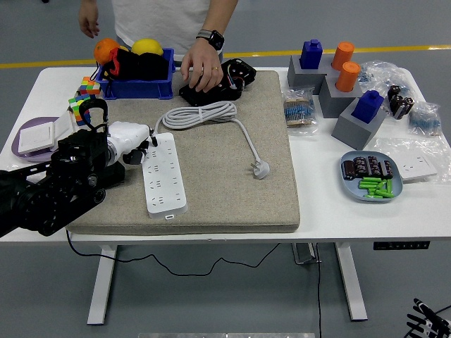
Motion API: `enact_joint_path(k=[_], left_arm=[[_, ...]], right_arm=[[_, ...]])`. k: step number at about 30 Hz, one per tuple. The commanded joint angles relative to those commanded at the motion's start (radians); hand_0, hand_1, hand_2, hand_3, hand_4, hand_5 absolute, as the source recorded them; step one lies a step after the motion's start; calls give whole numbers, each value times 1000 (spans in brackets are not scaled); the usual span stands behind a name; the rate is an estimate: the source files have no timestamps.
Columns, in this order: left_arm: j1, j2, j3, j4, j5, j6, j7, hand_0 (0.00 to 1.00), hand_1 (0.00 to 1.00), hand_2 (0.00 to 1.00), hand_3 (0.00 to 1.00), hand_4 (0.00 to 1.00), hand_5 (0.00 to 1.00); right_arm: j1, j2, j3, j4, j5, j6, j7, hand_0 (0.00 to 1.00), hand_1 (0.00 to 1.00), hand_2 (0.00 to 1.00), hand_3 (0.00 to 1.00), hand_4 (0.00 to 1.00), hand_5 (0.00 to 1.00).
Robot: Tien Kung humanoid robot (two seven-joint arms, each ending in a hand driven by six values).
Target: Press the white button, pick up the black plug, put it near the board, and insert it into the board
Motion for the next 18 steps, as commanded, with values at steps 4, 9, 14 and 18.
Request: enact_joint_path(k=[4,9,14,18], left_arm=[[0,-4,-6,5,0,3,-2,563,629,349,707,2,2],[7,-6,-23,8,4,4,-2,563,629,349,707,2,2],[0,-18,3,33,-9,4,-4,561,626,344,708,2,2],[0,-34,6,49,-4,13,-1,560,621,343,707,2,2]], right_arm=[[-1,-1,-4,0,0,0,-1,725,609,559,659,733,491],[-3,0,-12,0,3,1,-1,725,609,559,659,733,491],[-3,-2,-19,0,5,0,-3,725,610,558,659,733,492],[-1,-3,-23,0,9,0,-4,725,609,558,659,733,492]])
